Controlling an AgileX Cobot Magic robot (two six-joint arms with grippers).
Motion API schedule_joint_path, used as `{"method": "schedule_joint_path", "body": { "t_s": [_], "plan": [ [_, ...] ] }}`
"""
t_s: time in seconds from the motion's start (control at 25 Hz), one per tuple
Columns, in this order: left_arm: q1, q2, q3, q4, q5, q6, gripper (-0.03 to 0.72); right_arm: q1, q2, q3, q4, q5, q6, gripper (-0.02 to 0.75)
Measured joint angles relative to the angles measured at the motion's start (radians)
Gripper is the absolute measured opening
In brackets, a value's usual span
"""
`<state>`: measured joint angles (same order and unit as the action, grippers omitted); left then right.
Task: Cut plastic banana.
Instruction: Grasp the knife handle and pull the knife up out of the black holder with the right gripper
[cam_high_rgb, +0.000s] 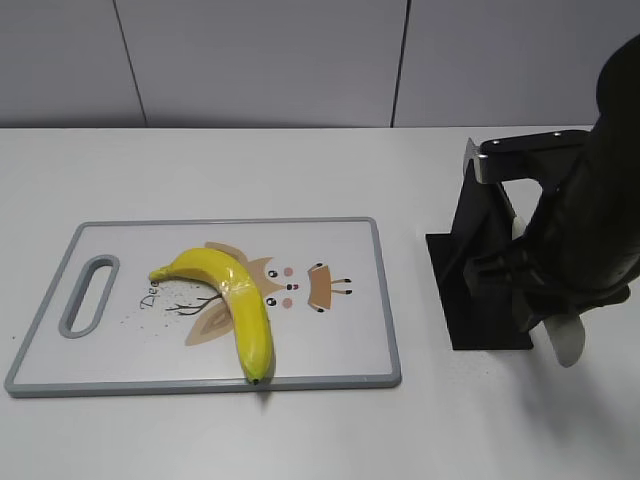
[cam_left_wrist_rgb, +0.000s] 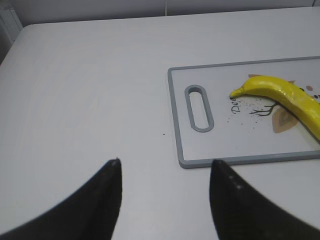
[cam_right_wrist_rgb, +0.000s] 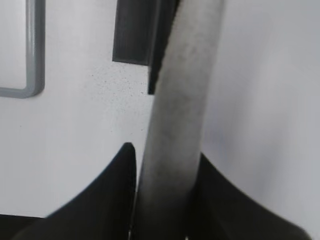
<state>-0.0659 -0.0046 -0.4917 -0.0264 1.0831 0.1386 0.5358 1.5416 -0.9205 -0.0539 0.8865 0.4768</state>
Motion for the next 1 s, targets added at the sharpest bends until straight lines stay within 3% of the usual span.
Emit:
{"method": "schedule_joint_path", "body": {
  "t_s": [0.08, 0.48, 1.0],
  "plan": [
    [0.000, 0.000, 0.000, 0.000, 0.000, 0.000, 0.543, -0.004, 0.000, 0.000, -0.007, 0.004, 0.033, 0.194],
    [0.000, 0.000, 0.000, 0.000, 0.000, 0.000, 0.543, -0.004, -0.013, 0.000, -0.002, 0.003, 0.055, 0.191],
    [0.000, 0.000, 0.000, 0.000, 0.000, 0.000, 0.543, -0.004, -0.208, 0.000, -0.014, 0.005, 0.114, 0.190]
  ]
}}
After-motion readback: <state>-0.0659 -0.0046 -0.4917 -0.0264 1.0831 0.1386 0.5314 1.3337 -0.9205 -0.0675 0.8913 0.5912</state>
